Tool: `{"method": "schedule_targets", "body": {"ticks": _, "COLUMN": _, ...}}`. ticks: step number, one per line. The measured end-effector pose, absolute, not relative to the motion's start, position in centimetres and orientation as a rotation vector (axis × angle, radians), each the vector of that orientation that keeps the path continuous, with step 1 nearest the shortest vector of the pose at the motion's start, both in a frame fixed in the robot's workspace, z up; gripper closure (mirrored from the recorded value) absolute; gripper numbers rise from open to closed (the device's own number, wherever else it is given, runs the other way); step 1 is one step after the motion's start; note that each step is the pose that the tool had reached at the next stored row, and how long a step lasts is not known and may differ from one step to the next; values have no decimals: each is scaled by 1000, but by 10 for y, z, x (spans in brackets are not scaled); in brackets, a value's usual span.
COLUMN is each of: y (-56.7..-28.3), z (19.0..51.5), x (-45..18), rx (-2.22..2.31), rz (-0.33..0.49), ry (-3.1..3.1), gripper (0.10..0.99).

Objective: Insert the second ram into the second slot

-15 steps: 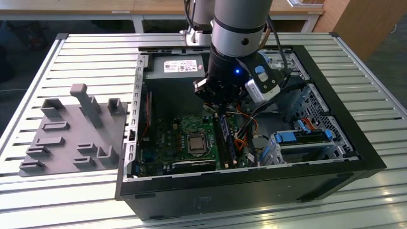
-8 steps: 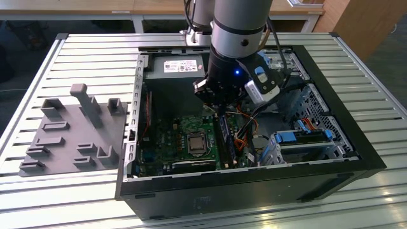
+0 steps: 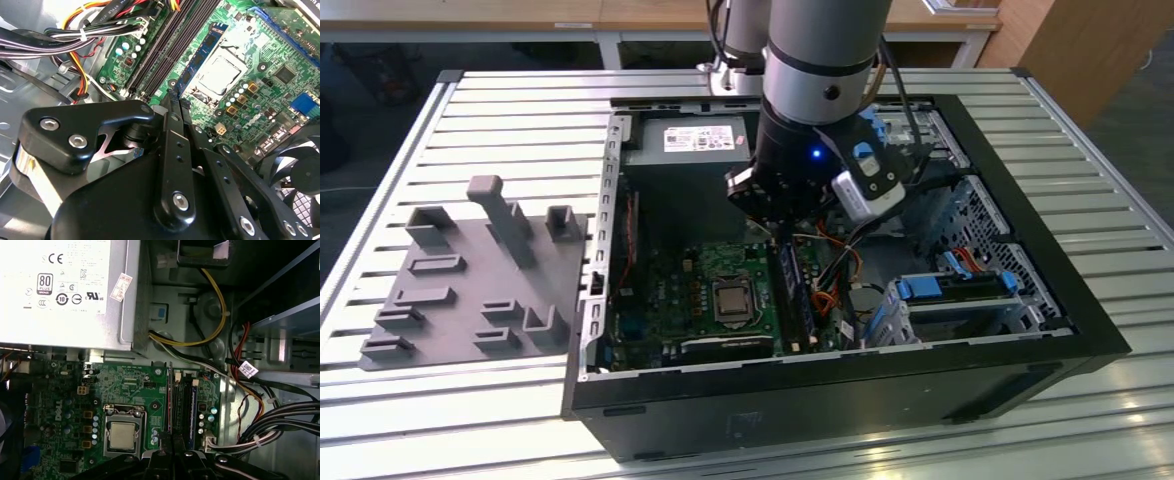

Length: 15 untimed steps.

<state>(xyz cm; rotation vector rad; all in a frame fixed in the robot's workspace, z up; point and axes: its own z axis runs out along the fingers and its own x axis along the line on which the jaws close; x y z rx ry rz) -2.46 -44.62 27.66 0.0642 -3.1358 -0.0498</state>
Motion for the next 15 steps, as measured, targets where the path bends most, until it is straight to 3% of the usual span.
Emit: {"method": "schedule_targets", "body": {"ticks": 15, "y": -446, "z": 275, "x": -25, "rx": 43, "rz": -50, "ry": -3131, "gripper": 957}}
